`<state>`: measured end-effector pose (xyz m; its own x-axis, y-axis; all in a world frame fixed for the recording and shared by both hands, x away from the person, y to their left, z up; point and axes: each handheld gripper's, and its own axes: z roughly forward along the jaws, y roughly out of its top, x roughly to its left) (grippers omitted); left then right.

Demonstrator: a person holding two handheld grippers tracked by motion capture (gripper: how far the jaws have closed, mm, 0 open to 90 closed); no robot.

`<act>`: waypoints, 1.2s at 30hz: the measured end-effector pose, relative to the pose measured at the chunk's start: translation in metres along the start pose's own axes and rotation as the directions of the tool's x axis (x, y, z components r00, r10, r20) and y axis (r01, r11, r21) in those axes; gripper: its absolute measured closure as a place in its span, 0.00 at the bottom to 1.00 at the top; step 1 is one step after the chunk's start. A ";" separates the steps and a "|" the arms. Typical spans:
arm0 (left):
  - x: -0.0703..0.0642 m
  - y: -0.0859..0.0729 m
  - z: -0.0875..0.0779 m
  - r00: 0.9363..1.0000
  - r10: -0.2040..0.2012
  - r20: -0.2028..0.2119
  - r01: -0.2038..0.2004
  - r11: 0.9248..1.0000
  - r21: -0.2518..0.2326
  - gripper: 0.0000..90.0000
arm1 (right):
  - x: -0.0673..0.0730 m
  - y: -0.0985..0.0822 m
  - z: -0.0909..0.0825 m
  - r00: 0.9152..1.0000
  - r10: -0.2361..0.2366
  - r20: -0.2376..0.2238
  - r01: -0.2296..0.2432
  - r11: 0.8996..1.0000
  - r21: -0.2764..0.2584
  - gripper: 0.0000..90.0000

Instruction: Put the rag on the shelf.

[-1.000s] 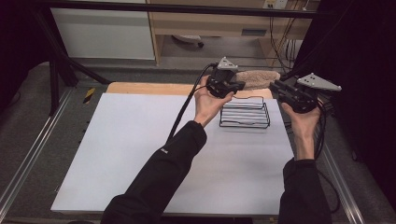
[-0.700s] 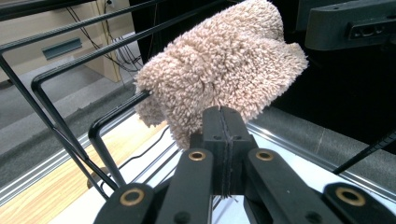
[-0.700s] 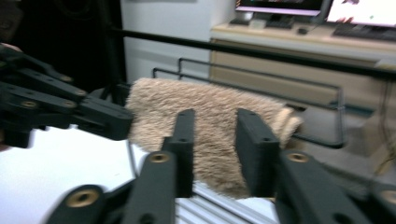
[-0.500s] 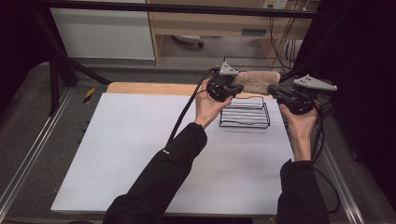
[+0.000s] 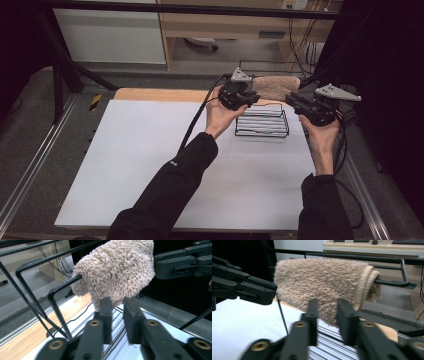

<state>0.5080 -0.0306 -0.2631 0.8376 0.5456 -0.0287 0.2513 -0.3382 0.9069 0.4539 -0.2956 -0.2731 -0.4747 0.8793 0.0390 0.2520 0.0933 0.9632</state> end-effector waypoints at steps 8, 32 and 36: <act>-0.001 -0.022 -0.026 1.000 0.004 0.007 -0.004 1.000 0.031 0.55 | 0.017 -0.003 -0.009 1.000 0.019 -0.018 -0.019 1.000 0.010 0.42; 0.025 -0.163 -0.132 0.995 -0.058 -0.086 0.067 0.992 0.105 0.13 | 0.066 -0.067 -0.003 0.988 0.058 -0.140 -0.035 0.987 0.159 0.03; 0.035 -0.190 -0.153 0.989 -0.091 -0.120 0.104 0.990 0.100 0.13 | 0.071 -0.079 -0.002 0.987 0.061 -0.147 -0.037 0.986 0.165 0.02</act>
<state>0.4150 0.1698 -0.3723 0.7466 0.6625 -0.0607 0.3842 -0.3550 0.8523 0.3989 -0.2412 -0.3461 -0.5768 0.8054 0.1365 0.4047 0.1367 0.9042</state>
